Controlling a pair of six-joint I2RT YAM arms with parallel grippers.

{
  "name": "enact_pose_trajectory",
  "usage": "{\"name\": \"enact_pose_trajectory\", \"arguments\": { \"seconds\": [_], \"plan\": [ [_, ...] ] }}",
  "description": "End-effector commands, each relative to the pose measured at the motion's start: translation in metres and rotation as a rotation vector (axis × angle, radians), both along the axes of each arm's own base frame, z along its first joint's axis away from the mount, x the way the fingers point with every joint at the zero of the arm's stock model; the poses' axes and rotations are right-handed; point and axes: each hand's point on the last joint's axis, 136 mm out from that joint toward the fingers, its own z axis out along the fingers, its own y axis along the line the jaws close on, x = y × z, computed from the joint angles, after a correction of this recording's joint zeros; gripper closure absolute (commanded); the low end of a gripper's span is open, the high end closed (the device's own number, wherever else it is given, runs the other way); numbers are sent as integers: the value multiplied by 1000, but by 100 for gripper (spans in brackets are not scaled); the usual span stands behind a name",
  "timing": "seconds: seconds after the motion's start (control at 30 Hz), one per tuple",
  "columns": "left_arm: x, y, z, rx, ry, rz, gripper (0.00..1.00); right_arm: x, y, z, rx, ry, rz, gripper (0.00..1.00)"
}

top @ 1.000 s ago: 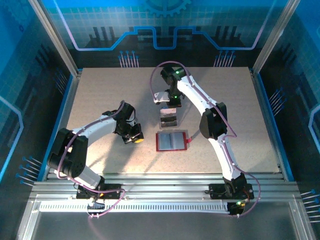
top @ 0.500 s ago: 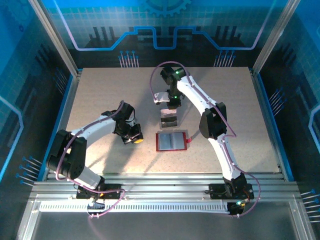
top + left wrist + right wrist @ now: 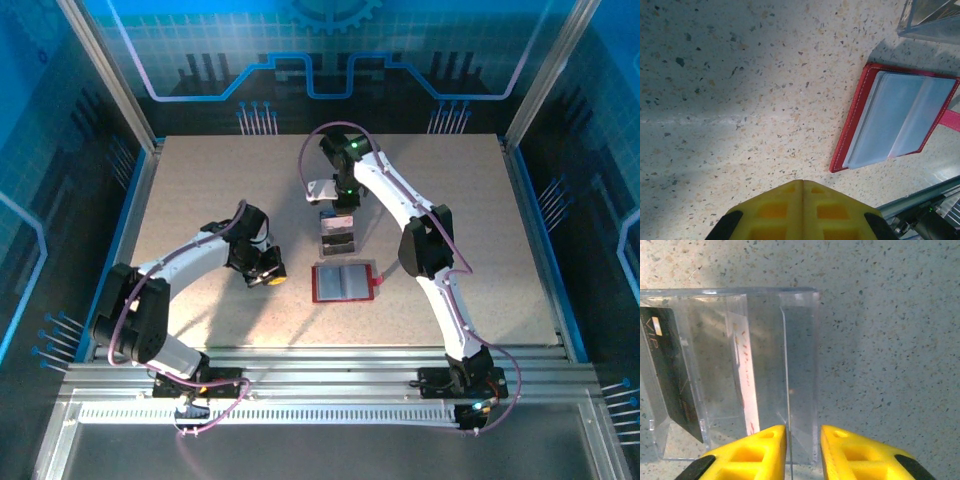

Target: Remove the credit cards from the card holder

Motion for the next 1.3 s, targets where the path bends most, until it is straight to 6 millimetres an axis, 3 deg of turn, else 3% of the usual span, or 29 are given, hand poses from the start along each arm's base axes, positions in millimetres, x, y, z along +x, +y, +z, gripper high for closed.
{"name": "enact_pose_trajectory", "arguments": {
  "seconds": [0.0,0.43,0.47,0.73,0.9,1.27],
  "plan": [
    [-3,5,3,6,-10,-1,97,2,6,30,31,-71,-13,74],
    [3,1,5,-9,-24,-6,97,0,7,32,62,-88,-61,61],
    [3,1,5,-9,-24,-4,97,2,6,44,78,-120,-71,60],
    [14,-4,18,-38,-89,-1,97,-12,14,70,185,-135,-163,58],
    [25,-10,35,-82,-176,1,96,-40,20,84,295,-111,-284,58],
    [19,-23,64,-171,-294,-39,96,-127,25,104,502,-28,-497,58]
  ]
}}
